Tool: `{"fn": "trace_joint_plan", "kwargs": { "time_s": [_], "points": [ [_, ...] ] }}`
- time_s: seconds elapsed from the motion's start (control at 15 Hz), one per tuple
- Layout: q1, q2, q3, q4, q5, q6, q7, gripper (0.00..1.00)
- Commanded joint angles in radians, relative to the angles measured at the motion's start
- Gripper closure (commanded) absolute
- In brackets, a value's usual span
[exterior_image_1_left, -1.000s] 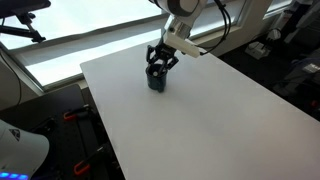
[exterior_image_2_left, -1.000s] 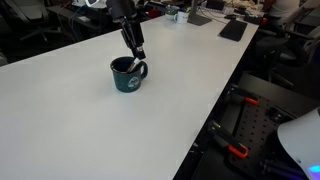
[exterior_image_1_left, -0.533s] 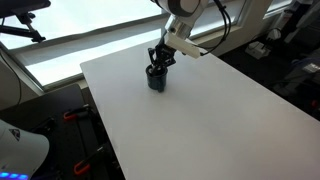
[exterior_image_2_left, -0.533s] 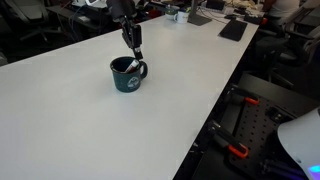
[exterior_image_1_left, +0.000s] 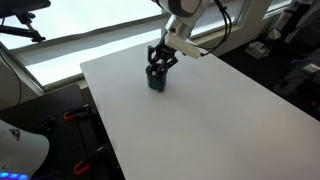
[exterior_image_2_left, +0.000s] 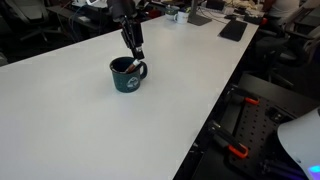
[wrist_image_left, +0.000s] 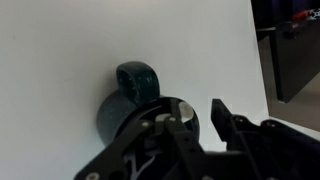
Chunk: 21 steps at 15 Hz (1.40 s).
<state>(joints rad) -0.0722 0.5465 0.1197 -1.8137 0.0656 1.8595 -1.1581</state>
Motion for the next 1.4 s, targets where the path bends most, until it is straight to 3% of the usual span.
{"fn": "trace_joint_plan", "kwargs": {
  "time_s": [0.0, 0.27, 0.8, 0.87, 1.33],
  "points": [
    [0.006, -0.008, 0.003, 0.018, 0.004, 0.002, 0.003, 0.29],
    [0.015, 0.022, -0.002, 0.065, -0.006, -0.018, 0.019, 0.00],
    [0.030, 0.098, -0.011, 0.184, -0.038, -0.071, 0.071, 0.00],
    [0.012, 0.080, 0.001, 0.134, -0.018, -0.023, 0.034, 0.00],
    [0.025, 0.092, 0.003, 0.142, -0.028, -0.030, 0.053, 0.00]
  ]
}}
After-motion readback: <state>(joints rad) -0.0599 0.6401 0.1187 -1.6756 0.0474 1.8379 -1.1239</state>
